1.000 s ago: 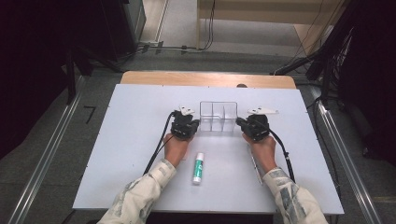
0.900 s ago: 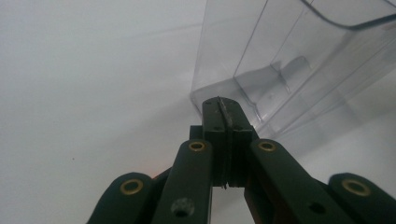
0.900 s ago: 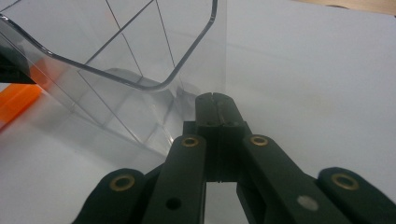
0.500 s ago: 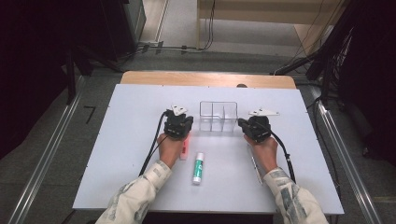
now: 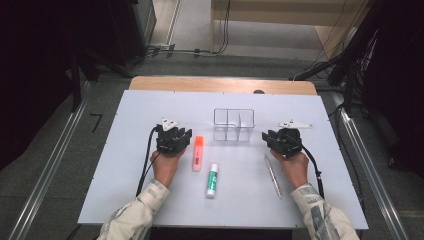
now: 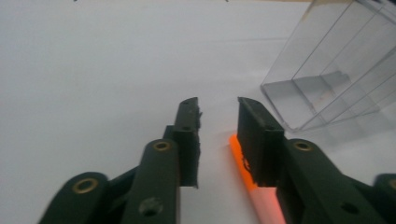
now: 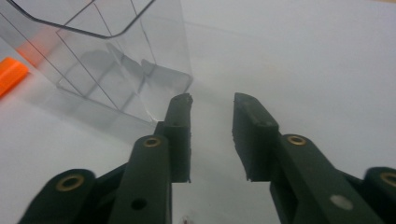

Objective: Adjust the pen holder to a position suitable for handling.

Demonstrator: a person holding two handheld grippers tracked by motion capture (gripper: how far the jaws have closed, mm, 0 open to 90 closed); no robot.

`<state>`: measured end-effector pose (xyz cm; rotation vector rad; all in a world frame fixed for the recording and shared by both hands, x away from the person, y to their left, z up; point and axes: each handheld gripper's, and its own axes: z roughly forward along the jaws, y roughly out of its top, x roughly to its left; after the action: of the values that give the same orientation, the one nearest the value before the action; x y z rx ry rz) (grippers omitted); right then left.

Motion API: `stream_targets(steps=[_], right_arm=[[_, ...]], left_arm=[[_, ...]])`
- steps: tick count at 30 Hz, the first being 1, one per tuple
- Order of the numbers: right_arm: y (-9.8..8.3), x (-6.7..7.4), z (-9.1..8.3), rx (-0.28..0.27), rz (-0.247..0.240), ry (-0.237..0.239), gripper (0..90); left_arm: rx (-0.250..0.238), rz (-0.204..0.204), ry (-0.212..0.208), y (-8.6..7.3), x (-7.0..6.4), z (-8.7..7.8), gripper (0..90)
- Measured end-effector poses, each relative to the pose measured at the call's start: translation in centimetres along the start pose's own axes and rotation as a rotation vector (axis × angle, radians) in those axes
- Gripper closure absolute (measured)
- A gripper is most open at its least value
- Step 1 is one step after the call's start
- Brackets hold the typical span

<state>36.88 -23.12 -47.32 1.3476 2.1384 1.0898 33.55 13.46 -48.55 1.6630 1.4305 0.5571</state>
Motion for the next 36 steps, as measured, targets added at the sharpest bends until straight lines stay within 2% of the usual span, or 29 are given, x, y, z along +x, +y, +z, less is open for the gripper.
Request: stream_targets(steps=[2, 4, 6, 8, 12, 15, 22, 26, 36], right_arm=[[-0.2, -0.3, -0.4, 0.003, 0.014, 0.001, 61.3], [-0.6, -0.4, -0.9, 0.001, 0.014, -0.005, 56.8], [-0.7, -0.4, -1.1, 0.0, 0.008, -0.013, 55.2], [-1.0, -0.5, -1.4, 0.002, -0.001, -0.025, 51.8], [-1.6, -1.0, -2.0, 0.01, 0.017, -0.024, 47.4], [-2.0, -1.2, -2.6, 0.013, 0.018, -0.018, 45.5], [-3.2, -1.4, -4.0, 0.017, 0.013, -0.03, 37.8], [-3.8, -1.6, -4.8, 0.022, 0.027, -0.031, 35.2], [-5.3, -2.1, -6.8, 0.021, 0.051, -0.038, 32.6]], left_arm=[[0.001, 0.003, 0.004, -0.2, 0.2, -0.2, 58.4], [-0.008, 0.014, 0.025, -0.2, 0.1, -0.6, 48.7], [-0.01, 0.019, 0.037, -0.4, 0.1, -0.9, 46.1], [-0.01, 0.015, 0.047, -0.5, 0.3, -1.1, 39.8], [0.003, 0.002, 0.054, -0.7, 0.9, -1.6, 33.0], [-0.008, -0.001, 0.069, -0.9, 1.2, -2.2, 29.0], [0.0, -0.01, 0.071, -1.9, 2.3, -3.6, 25.3], [0.001, -0.041, 0.069, -2.4, 3.1, -4.5, 23.0], [0.019, -0.023, 0.102, -3.5, 3.7, -5.2, 17.9]])
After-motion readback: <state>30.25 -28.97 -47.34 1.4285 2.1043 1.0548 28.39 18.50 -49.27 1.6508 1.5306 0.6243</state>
